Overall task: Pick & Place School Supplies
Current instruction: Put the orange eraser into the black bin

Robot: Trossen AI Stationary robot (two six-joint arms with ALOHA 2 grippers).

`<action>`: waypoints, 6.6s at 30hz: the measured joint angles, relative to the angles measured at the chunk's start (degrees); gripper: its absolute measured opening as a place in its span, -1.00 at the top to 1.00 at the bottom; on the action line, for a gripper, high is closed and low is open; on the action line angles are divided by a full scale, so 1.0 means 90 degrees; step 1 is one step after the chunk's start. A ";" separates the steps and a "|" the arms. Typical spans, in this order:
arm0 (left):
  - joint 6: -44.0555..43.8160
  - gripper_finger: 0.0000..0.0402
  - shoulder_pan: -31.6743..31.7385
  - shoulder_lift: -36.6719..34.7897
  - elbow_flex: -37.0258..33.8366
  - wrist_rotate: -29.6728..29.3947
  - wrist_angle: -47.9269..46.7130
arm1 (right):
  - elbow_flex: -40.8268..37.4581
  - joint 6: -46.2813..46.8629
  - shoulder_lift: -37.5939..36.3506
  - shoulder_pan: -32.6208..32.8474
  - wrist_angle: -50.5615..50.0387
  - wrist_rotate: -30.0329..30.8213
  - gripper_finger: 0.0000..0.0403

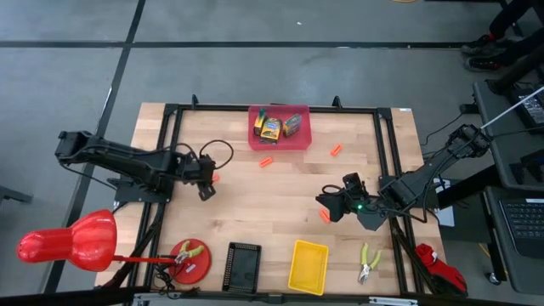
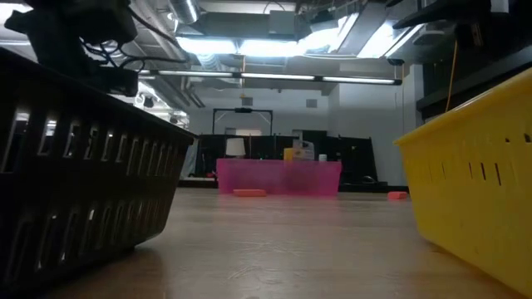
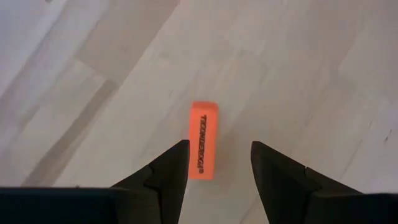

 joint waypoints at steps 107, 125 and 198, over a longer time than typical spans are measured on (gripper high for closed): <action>-0.2948 0.25 -0.3433 0.3803 0.2713 0.1354 0.3562 | 0.0000 -0.0627 0.0000 0.0073 0.1069 -0.0695 0.42; -0.0412 0.18 -0.0178 0.3646 0.2708 0.0165 0.3198 | 0.0000 -0.0651 0.0000 0.0199 0.1117 -0.0347 0.42; -0.0622 0.69 -0.1340 0.2852 0.4590 0.3465 0.0526 | 0.0002 -0.0510 0.0000 0.1044 0.1307 0.1168 0.42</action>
